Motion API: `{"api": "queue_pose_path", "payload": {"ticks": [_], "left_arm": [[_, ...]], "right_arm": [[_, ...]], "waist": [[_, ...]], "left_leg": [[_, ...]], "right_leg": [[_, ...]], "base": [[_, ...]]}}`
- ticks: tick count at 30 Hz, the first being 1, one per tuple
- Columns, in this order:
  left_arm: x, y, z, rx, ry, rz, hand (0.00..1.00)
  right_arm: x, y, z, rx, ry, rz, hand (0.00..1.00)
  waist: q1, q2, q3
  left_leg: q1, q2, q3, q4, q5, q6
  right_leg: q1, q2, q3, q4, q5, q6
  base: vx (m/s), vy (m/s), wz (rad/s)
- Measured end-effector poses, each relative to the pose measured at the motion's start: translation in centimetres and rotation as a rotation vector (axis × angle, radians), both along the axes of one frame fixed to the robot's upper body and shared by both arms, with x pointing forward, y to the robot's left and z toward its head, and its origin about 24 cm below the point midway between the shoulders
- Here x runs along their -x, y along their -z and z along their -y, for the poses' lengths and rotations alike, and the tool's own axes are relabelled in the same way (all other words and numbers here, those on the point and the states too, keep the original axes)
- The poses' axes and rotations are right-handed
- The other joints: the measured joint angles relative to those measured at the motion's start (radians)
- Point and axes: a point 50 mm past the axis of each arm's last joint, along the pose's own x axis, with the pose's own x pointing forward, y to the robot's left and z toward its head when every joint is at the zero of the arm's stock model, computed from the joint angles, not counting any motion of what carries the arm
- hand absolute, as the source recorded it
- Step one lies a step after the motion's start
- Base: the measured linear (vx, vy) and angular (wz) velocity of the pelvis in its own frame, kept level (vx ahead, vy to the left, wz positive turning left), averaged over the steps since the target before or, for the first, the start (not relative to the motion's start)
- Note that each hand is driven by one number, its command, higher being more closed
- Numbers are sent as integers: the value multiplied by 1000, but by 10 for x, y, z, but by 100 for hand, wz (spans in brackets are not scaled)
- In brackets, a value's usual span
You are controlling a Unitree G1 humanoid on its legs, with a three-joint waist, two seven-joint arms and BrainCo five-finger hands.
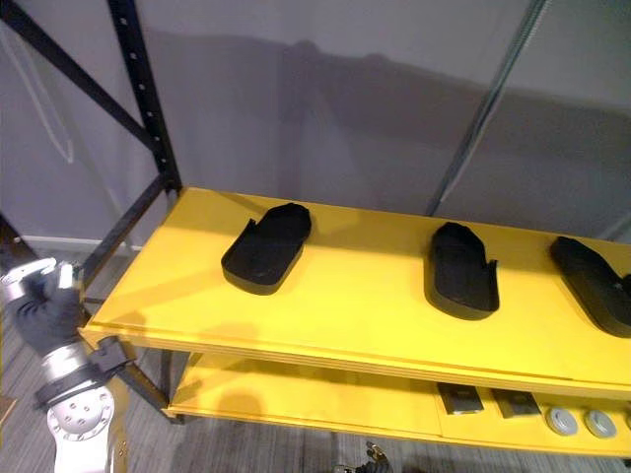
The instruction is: Walk over and take plastic housings, then place them on the shelf
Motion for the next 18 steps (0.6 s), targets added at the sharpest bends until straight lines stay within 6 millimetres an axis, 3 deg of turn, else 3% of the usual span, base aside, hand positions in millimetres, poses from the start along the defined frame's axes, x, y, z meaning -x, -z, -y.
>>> {"api": "queue_pose_path", "payload": {"ticks": [5,9,10,11,13,18], "left_arm": [[36,33,-32,69,-238,-164,100],[44,114,-36,242,-231,-547,100],[48,138,-30,282,-180,-677,0],[50,150,-27,306,-152,-734,0],[62,194,-10,402,-37,-941,0],[84,242,11,538,68,-1169,0]], "right_arm": [[2,0,-9,-5,-19,0,0],[0,-2,-17,-4,-86,14,0],[0,-2,-20,-11,-95,10,0],[0,-2,-22,-18,-98,10,0],[-1,-4,-23,-21,-98,26,0],[2,-5,-22,-21,-89,24,0]], "waist": [[36,-6,-3],[47,-15,-6],[46,-22,-8],[46,-25,-8],[43,-25,-7],[44,-21,-8]], "left_leg": [[-4,-11,-2,1,21,9],[0,-22,4,1,14,5],[4,-21,8,1,14,5],[8,-22,9,1,14,5],[28,-31,11,1,14,6],[35,-36,34,1,10,10]], "right_leg": [[15,-15,-33,0,-3,3],[28,-29,-44,0,-4,4],[30,-29,-42,0,-4,5],[32,-32,-42,1,-5,7],[34,-40,-41,15,-19,16],[23,-47,-28,31,-44,25]], "base": [[5,13,21],[-8,32,6],[-25,19,-6],[-20,22,-4],[0,0,0],[-28,11,-6]]}}
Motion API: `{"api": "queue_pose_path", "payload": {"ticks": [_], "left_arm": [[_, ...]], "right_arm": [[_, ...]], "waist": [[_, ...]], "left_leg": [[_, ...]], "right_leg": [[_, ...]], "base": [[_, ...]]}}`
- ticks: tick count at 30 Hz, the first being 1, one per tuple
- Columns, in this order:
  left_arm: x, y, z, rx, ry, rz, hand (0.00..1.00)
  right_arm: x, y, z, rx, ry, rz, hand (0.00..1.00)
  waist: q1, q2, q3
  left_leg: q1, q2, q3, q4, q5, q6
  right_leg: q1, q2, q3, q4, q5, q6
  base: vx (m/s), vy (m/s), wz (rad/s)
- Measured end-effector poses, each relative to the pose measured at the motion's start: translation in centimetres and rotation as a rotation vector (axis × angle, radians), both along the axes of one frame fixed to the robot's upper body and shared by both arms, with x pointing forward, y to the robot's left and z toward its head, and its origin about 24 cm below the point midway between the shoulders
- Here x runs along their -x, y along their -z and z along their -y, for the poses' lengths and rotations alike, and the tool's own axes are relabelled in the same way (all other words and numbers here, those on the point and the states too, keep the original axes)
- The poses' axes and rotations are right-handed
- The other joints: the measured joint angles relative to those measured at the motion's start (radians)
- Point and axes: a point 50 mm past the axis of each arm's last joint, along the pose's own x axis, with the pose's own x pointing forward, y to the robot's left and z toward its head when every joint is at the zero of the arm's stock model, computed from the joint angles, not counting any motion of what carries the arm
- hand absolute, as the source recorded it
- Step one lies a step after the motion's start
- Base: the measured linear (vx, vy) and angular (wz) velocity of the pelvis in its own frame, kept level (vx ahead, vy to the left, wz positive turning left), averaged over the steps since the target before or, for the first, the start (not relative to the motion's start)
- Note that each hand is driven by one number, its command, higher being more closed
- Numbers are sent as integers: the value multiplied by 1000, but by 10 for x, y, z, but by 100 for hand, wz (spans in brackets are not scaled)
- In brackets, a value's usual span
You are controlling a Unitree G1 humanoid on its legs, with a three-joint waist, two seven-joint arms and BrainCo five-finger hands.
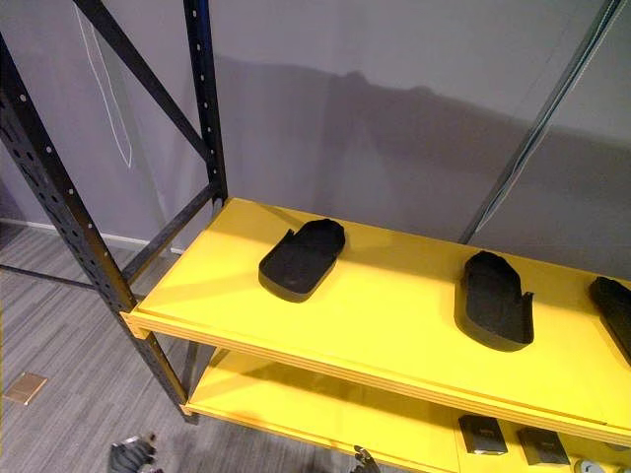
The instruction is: Walk over and take plastic housings, then place them on the shelf
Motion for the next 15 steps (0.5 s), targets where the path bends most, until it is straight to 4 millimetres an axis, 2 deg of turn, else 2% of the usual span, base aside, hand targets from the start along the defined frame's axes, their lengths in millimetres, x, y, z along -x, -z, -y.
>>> {"api": "queue_pose_path", "payload": {"ticks": [6,9,15], "left_arm": [[6,20,3,47,43,-107,0],[11,26,1,54,74,-159,0],[8,33,1,58,149,-210,0]], "right_arm": [[3,2,11,12,65,-15,0],[0,3,15,16,89,-25,0],[-3,5,22,24,116,-40,0]], "waist": [[-6,19,0],[-30,31,-4],[-46,48,7]], "left_leg": [[8,-1,27,0,-12,-11],[17,0,38,0,-13,-10],[35,3,64,0,-24,-16]], "right_leg": [[-10,-1,34,-1,2,-12],[-7,0,43,-4,1,-13],[10,3,66,-22,3,-15]], "base": [[17,12,-14],[62,1,-14],[45,-1,-11]]}}
